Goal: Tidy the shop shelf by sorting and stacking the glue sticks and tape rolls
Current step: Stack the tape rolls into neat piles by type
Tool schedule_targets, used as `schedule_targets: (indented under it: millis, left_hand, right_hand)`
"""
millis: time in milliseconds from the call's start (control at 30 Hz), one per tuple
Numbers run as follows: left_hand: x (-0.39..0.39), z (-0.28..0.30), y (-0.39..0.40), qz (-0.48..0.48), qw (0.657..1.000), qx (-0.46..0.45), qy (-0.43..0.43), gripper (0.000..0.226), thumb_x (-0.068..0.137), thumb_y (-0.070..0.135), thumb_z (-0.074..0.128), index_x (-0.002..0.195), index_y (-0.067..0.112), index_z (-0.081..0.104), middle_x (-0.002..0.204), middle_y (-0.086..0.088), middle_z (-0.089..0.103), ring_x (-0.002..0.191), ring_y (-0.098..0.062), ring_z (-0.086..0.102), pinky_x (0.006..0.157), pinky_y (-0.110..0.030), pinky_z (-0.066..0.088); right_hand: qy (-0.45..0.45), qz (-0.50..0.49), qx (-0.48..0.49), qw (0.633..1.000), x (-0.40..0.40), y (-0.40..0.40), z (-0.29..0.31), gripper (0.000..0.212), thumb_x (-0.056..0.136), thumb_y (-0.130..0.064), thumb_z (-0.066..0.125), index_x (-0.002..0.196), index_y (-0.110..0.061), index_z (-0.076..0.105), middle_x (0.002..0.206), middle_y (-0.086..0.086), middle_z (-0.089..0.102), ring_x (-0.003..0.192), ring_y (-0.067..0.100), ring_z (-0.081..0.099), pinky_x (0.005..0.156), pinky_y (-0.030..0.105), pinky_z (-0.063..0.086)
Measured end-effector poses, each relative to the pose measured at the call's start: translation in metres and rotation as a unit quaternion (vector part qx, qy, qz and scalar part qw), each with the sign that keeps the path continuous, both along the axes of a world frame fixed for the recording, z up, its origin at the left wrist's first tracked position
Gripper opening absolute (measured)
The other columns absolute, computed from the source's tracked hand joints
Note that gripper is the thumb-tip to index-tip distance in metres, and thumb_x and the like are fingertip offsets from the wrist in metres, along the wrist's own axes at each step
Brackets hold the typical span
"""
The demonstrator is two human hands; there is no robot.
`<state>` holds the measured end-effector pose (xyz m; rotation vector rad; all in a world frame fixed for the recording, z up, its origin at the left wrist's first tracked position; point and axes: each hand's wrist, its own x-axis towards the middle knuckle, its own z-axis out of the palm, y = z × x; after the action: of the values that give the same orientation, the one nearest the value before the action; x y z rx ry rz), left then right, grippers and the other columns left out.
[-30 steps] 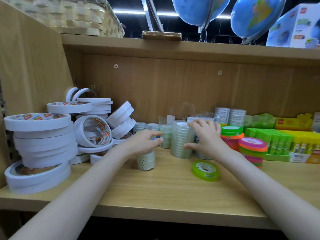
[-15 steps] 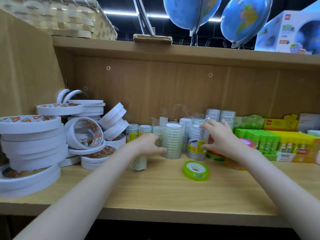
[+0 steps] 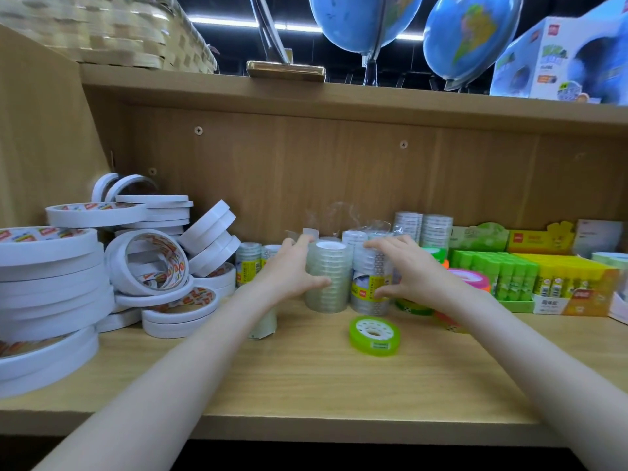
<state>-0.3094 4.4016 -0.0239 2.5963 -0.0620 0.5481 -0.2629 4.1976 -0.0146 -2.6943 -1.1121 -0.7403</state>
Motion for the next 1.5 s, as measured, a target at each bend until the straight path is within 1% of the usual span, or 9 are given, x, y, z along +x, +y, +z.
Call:
schedule_targets:
  millis: [200, 400, 500, 700, 933, 1100, 1267, 1367, 1500]
  left_hand:
    - [-0.001, 0.001, 0.003, -0.012, 0.998, -0.054, -0.024, 0.072, 0.078, 0.04, 0.071, 0.135, 0.017, 0.034, 0.124, -0.005, 0.05, 0.097, -0.011, 0.046, 0.078, -0.023, 0.038]
    - [0.0, -0.001, 0.005, -0.004, 0.995, -0.1, -0.015, 0.07, 0.077, 0.038, 0.073, 0.133, 0.019, 0.036, 0.111, 0.002, 0.053, 0.098, -0.015, 0.055, 0.078, -0.029, 0.046]
    - [0.003, -0.001, 0.001, -0.01, 0.993, -0.118, 0.014, 0.073, 0.078, 0.037, 0.072, 0.135, 0.016, 0.032, 0.122, -0.002, 0.056, 0.106, -0.019, 0.056, 0.085, -0.035, 0.05]
    - [0.005, 0.004, -0.003, -0.002, 0.995, -0.09, 0.03, 0.059, 0.078, 0.038, 0.072, 0.122, 0.012, 0.043, 0.117, -0.002, 0.056, 0.099, -0.014, 0.052, 0.073, -0.025, 0.042]
    - [0.005, -0.002, -0.008, 0.001, 0.998, -0.049, 0.026, 0.09, 0.079, 0.038, 0.071, 0.145, 0.013, 0.015, 0.138, -0.007, 0.046, 0.121, -0.023, 0.049, 0.093, -0.032, 0.044]
    - [-0.002, -0.003, -0.025, 0.018, 0.996, 0.045, -0.069, 0.075, 0.086, 0.038, 0.061, 0.146, 0.021, 0.018, 0.145, -0.007, 0.025, 0.132, -0.028, 0.03, 0.105, -0.037, 0.031]
    - [0.003, -0.005, -0.053, 0.021, 0.979, 0.136, -0.15, 0.058, 0.089, 0.04, 0.053, 0.14, 0.023, 0.031, 0.147, -0.004, 0.026, 0.137, -0.022, 0.021, 0.111, -0.037, 0.014]
    - [0.007, -0.006, -0.069, -0.033, 0.969, 0.148, -0.194, 0.05, 0.092, 0.031, 0.051, 0.138, 0.02, 0.037, 0.146, -0.004, 0.032, 0.136, -0.02, 0.026, 0.113, -0.033, 0.006]
    - [0.009, -0.009, -0.096, -0.117, 0.953, 0.159, -0.228, 0.048, 0.091, 0.017, 0.052, 0.138, 0.014, 0.042, 0.144, -0.006, 0.039, 0.132, -0.023, 0.035, 0.109, -0.033, 0.02]
  right_hand:
    - [0.004, -0.022, 0.009, 1.0, 0.002, 0.009, -0.001, 0.081, 0.074, -0.03, 0.075, 0.141, -0.017, 0.033, 0.141, -0.002, 0.041, 0.128, 0.019, 0.028, 0.098, 0.02, 0.022]
    - [0.003, -0.018, 0.029, 0.999, 0.007, 0.016, -0.006, 0.08, 0.074, -0.031, 0.075, 0.141, -0.017, 0.033, 0.138, -0.002, 0.042, 0.125, 0.018, 0.027, 0.099, 0.022, 0.023]
    - [0.019, -0.001, 0.038, 0.999, 0.006, 0.011, -0.005, 0.079, 0.076, -0.028, 0.074, 0.142, -0.018, 0.031, 0.141, -0.002, 0.04, 0.128, 0.016, 0.025, 0.098, 0.019, 0.021]
    - [-0.042, -0.053, -0.028, 0.997, 0.003, 0.005, -0.003, 0.079, 0.079, -0.035, 0.07, 0.143, -0.019, 0.026, 0.146, -0.001, 0.031, 0.135, 0.016, 0.024, 0.113, 0.03, 0.007]
    - [-0.086, -0.123, -0.013, 0.989, -0.008, -0.024, 0.002, 0.07, 0.08, -0.045, 0.065, 0.139, -0.025, 0.033, 0.143, -0.002, 0.034, 0.134, 0.018, 0.026, 0.116, 0.041, 0.003]
    - [0.02, -0.203, 0.003, 0.979, -0.015, -0.064, 0.009, 0.076, 0.073, -0.053, 0.069, 0.138, -0.035, 0.034, 0.148, -0.001, 0.025, 0.136, 0.029, 0.021, 0.113, 0.048, 0.017]
    - [0.148, -0.121, 0.122, 0.974, -0.021, -0.087, 0.0, 0.097, 0.068, -0.032, 0.08, 0.144, -0.03, 0.02, 0.14, 0.009, 0.032, 0.126, 0.024, 0.04, 0.101, 0.032, 0.035]
    - [0.098, -0.132, 0.193, 0.967, -0.018, -0.091, -0.013, 0.081, 0.068, -0.028, 0.081, 0.133, -0.019, 0.032, 0.125, 0.008, 0.042, 0.116, 0.022, 0.047, 0.09, 0.028, 0.039]
    - [0.088, -0.116, 0.21, 0.967, -0.014, -0.101, -0.025, 0.053, 0.074, -0.029, 0.076, 0.114, -0.015, 0.045, 0.116, 0.004, 0.041, 0.101, 0.015, 0.046, 0.08, 0.02, 0.033]
